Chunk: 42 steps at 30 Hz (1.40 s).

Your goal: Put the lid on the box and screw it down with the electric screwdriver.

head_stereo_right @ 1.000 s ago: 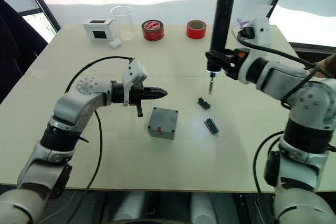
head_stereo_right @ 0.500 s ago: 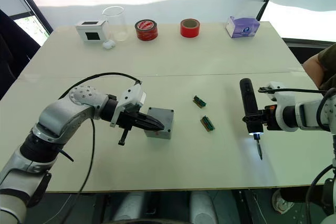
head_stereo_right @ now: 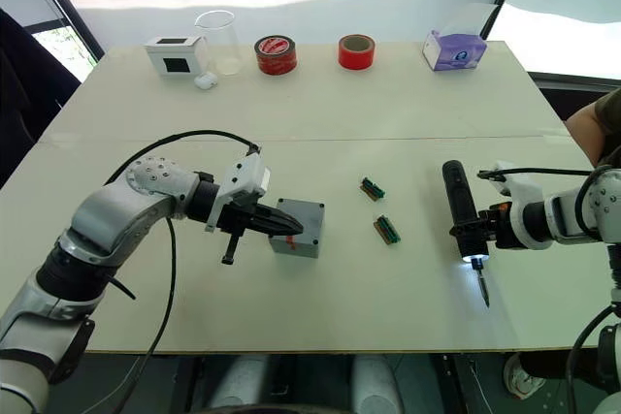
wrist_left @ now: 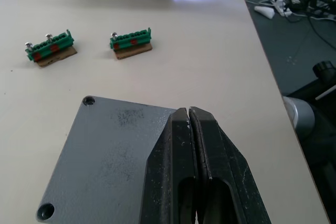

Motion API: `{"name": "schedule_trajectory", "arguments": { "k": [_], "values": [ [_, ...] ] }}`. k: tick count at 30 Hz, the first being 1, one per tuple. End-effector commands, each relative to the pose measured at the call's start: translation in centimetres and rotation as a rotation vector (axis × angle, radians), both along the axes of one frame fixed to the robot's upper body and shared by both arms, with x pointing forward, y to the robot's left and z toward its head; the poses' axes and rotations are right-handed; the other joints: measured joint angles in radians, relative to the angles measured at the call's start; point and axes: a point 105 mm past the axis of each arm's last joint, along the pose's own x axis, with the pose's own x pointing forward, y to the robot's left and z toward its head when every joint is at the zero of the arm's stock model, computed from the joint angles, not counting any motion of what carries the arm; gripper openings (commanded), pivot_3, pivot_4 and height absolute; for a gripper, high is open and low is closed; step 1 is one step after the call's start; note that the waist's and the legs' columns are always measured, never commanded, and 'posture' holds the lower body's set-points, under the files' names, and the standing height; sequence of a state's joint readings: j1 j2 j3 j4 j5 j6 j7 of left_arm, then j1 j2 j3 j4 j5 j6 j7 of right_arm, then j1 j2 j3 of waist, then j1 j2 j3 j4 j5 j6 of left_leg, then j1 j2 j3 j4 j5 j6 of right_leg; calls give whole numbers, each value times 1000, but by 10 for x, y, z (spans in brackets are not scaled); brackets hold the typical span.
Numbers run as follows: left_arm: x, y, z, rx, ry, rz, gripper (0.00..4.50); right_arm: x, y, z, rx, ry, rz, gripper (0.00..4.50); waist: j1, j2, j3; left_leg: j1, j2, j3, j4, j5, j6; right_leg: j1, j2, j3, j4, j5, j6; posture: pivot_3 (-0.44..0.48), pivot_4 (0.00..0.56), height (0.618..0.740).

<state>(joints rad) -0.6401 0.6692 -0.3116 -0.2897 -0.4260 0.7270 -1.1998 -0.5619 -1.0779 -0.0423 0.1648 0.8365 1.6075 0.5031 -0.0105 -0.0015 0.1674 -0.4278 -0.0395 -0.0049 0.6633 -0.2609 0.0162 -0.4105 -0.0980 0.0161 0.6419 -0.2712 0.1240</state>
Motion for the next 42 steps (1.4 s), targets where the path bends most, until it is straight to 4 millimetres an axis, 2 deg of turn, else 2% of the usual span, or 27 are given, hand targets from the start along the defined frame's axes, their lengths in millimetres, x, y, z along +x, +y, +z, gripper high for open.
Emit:
{"name": "schedule_trajectory", "arguments": {
  "k": [1, 5, 9, 12, 16, 18, 22, 23, 26, 28, 30, 34, 36, 37, 39, 42],
  "values": [
    [-1, -1, 8, -13, -43, -7, 0, 5, -4, 11, -33, -28, -4, 3052, -1, 0, 0, 0, 0, 0, 0, 0, 0, 0, 0, 0, 0, 0, 0, 0, 150, 740],
    [2, 0, 8, -17, -47, 12, 0, 4, -7, 6, -66, -15, 9, 4441, 0, 0, 0, 1, 0, -1, 0, 0, 0, 1, 0, -1, 0, 0, 0, 0, 150, 740],
    [6, 4, 9, -25, -44, 44, 0, 5, -10, 7, -73, -23, 3, 4441, 0, -1, 0, 1, 0, -1, 1, 0, 0, 2, 0, -1, -1, 0, 0, 0, 150, 740],
    [6, 7, 10, -33, -29, 53, 0, 11, -9, 15, -41, -61, -11, 4441, 0, -1, 0, 1, 0, -1, 2, 0, 0, 2, 0, -1, -1, 0, 0, 0, 150, 740],
    [7, 9, 14, -81, 0, 81, 0, 20, 7, 39, 66, -143, 18, 4441, -1, -1, 0, 1, 0, -1, 1, 0, 0, 2, 0, 0, 0, 0, 0, 0, 150, 740],
    [12, 10, 16, -104, 4, 115, 0, 21, 10, 50, 18, -187, 62, 4441, 0, 0, 0, 1, 0, -1, 1, 0, 0, 1, 0, 0, 0, 0, 0, 0, 150, 740],
    [25, 23, 21, -125, -7, 214, 0, 34, 5, 86, -148, -390, 145, 4441, 1, 0, 0, 1, 0, -1, 1, 0, 0, 1, 0, -1, 0, 0, 0, 0, 150, 740],
    [28, 27, 23, -132, -10, 240, 0, 36, 12, 94, -133, -437, 181, 4441, 1, 0, 0, 1, 0, -1, 1, 0, 0, 1, 0, -1, 0, 0, 0, 0, 150, 740],
    [38, 36, 32, -208, 9, 316, 0, 39, 55, 121, 83, -623, 322, 4441, -5, -1, 0, 1, 0, -1, 1, 0, 0, 1, 0, -1, 0, 0, 0, 0, 150, 740],
    [45, 41, 33, -237, 14, 378, 0, 25, 88, 114, 128, -692, 485, 4441, -4, -1, 0, 1, 1, -1, 1, 0, 0, 1, 1, 0, 1, 0, 1, 0, 150, 740],
    [44, 44, 24, -208, 10, 402, 0, 2, 118, 96, 130, -715, 666, 4441, 4, -2, 0, 1, 1, -3, 0, 0, 0, 1, 1, -1, 1, 0, 1, 0, 150, 740],
    [38, 58, -13, -40, 8, 431, 0, -29, 158, 55, 141, -724, 858, 4441, 2, -2, 0, 0, -1, -3, 0, 0, 0, 1, 0, -1, 3, 0, 1, 0, 150, 740],
    [34, 63, -28, 32, 4, 428, 0, -36, 167, 37, 151, -698, 885, 4441, 2, -3, 0, 1, -2, -2, 2, 0, 0, 2, -1, 0, 2, 0, 1, 0, 150, 740],
    [34, 63, -31, 36, 8, 429, 0, -34, 167, 26, 97, -695, 895, 4441, 3, -4, 0, 1, -2, -2, 2, 0, 0, 2, -1, 0, 3, 0, 1, 0, 150, 740],
    [33, 60, -33, 20, 20, 426, 0, -30, 167, 15, 33, -695, 900, 4441, 8, -4, 0, 2, -2, -3, 2, 0, -1, 3, -2, -1, 3, 0, 1, 0, 150, 740],
    [27, 52, -42, 9, 50, 409, 0, -32, 177, 4, 99, -648, 890, 4441, 15, -4, 0, 2, -2, -3, 2, 0, -1, 2, -3, -1, 3, 0, 1, 0, 150, 740]
  ]
}}
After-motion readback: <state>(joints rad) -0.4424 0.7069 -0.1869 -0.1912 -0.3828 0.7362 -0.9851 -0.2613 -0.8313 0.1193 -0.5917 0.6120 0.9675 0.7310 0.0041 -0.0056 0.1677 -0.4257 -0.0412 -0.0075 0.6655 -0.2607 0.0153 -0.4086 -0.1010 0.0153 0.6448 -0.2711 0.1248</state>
